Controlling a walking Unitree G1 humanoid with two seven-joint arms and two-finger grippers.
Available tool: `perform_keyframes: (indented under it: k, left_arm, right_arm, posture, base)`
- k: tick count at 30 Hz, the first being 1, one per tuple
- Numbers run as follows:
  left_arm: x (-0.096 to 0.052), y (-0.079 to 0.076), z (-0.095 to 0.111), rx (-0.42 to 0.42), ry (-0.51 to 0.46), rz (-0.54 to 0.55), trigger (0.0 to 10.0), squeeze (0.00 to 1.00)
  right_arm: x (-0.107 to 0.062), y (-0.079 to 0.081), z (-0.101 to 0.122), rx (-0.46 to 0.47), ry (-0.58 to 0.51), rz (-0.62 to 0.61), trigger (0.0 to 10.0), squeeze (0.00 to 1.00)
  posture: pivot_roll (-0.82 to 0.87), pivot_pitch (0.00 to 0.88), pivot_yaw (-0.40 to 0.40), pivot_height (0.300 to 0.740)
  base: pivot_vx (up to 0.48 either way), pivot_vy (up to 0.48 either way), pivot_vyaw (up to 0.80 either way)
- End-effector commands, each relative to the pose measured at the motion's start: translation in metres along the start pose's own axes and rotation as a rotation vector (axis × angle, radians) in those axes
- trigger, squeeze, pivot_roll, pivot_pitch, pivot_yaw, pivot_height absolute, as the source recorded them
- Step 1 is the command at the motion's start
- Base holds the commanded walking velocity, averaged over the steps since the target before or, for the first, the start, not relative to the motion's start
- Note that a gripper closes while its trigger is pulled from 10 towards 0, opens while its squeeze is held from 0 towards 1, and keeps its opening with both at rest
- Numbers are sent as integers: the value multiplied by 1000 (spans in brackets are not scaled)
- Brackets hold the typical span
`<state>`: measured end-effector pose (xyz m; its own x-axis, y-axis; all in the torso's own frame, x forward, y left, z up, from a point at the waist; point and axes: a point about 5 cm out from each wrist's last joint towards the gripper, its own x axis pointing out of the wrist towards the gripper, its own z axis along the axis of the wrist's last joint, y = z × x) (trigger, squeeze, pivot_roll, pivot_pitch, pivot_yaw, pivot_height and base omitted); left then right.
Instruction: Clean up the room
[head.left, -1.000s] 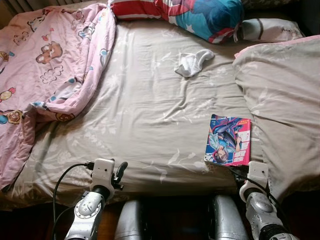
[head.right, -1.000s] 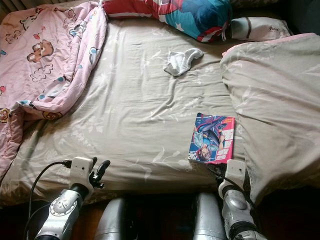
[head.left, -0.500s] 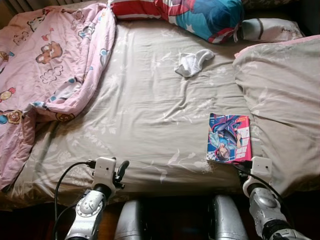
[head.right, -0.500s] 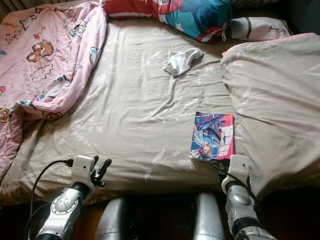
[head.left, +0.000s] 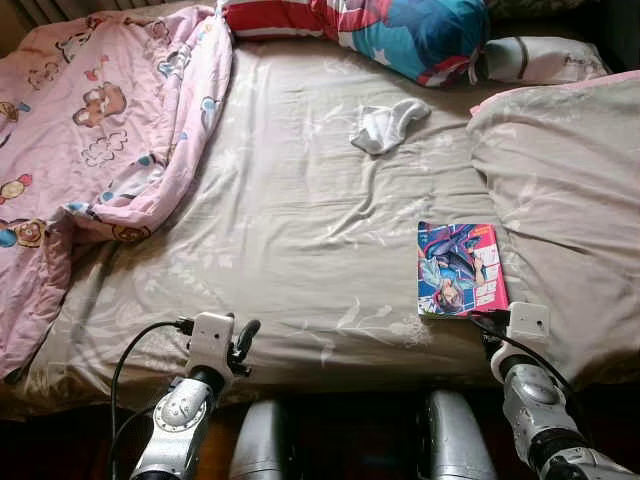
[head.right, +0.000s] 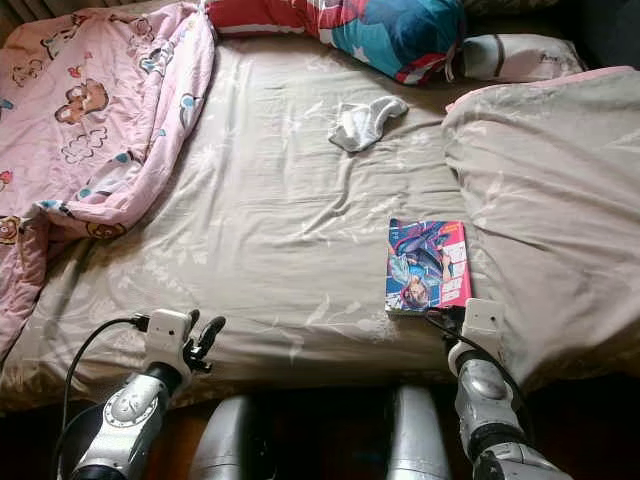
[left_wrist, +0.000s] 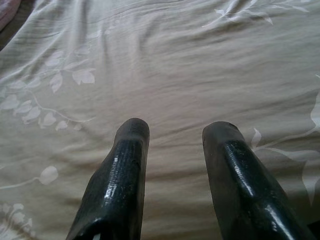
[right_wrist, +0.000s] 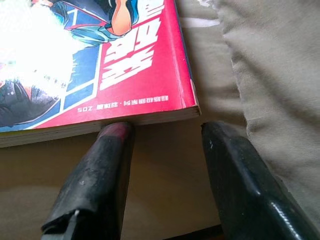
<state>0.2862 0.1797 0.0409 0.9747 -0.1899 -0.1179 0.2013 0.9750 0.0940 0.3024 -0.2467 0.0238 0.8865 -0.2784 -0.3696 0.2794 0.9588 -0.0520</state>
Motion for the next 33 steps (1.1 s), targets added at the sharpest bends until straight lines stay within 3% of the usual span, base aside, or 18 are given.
perform_keyframes:
  k: [1, 11, 23, 28, 33]
  left_arm:
    - [-7, 3, -13, -3, 62, 5, 10000, 0]
    - [-7, 2, -15, -6, 69, 2, 10000, 0]
    - [-3, 0, -14, -9, 74, 4, 10000, 0]
    - [4, -1, -10, -19, 59, 14, 10000, 0]
    - [8, -4, -8, -29, 54, 19, 10000, 0]
  right_arm:
    - [-2, -3, -6, -1, 10, -30, 10000, 0]
    - [-3, -13, -5, 13, 1, -104, 10000, 0]
    - [-8, 7, -19, 38, 17, -28, 10000, 0]
    - [-11, 25, -13, 66, -70, 73, 10000, 0]
    - [-15, 33, -12, 104, -131, 95, 10000, 0]
  posture:
    - [62, 236, 155, 607]
    - [59, 233, 150, 607]
    - [51, 206, 136, 607]
    - [28, 185, 122, 607]
    - [5, 160, 108, 622]
  base:
    - [0, 0, 0]
    - [0, 0, 0]
    - [0, 0, 0]
    - [0, 0, 0]
    - [0, 0, 0]
